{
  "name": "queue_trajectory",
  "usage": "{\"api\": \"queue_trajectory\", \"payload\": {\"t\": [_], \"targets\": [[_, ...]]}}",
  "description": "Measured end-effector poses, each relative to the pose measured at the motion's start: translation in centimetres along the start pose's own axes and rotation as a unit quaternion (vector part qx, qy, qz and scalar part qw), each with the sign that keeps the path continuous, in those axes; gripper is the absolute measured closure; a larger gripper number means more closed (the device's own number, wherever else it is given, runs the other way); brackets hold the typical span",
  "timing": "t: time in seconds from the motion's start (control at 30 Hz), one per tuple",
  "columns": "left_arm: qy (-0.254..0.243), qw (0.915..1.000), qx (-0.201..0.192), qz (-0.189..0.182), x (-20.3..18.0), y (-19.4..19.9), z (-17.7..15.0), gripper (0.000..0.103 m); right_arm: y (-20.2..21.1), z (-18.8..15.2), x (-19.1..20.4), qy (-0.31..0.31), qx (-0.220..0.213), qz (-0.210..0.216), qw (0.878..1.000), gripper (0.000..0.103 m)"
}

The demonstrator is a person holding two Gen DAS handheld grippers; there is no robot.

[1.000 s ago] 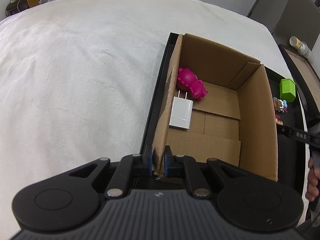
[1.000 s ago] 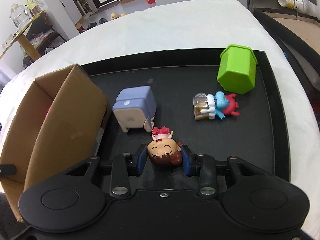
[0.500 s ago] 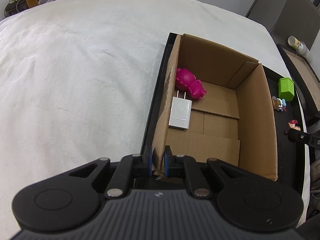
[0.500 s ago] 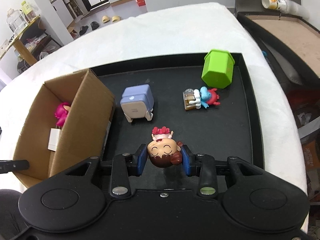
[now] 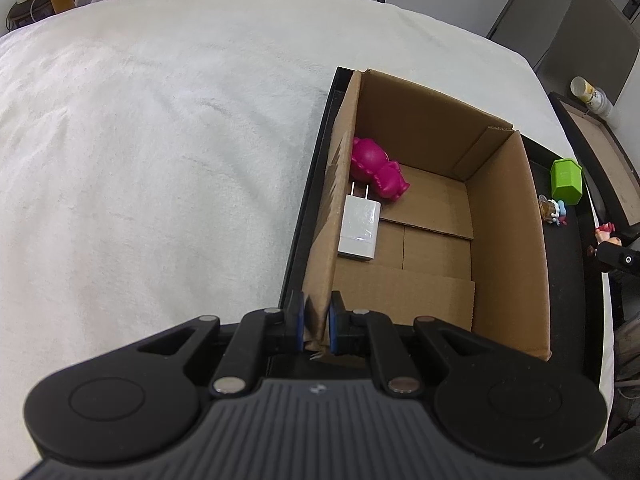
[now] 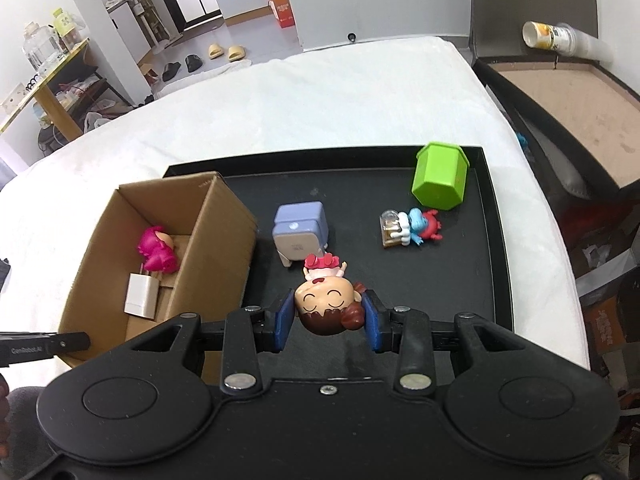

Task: Organize rigid objects
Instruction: 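Lift the doll head figurine with the right tool toward the box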

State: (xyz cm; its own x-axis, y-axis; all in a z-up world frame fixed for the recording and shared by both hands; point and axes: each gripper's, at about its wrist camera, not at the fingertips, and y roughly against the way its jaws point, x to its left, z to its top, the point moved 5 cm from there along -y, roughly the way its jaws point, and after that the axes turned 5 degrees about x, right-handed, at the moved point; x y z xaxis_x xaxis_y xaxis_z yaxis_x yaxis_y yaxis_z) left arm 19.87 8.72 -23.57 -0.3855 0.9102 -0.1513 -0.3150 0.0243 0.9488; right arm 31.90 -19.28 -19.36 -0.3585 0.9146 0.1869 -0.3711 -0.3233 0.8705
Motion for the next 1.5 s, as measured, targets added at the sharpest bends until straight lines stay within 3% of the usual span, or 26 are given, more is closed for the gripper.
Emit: {"api": "queue_trajectory", "payload": {"t": [0.8, 1.5], "targets": [[0.001, 0.9993, -0.004, -0.036, 1.2, 0.3, -0.5, 0.091, 1.4, 1.8, 5.4, 0.038, -0.01, -0.012, 0.999, 0.067], [-0.01, 0.9988, -0.003, -0.048, 1.4, 0.4, -0.7, 0.091, -1.4, 3.9, 11.9, 0.072, 0.01, 0.026, 0.997, 0.067]]}}
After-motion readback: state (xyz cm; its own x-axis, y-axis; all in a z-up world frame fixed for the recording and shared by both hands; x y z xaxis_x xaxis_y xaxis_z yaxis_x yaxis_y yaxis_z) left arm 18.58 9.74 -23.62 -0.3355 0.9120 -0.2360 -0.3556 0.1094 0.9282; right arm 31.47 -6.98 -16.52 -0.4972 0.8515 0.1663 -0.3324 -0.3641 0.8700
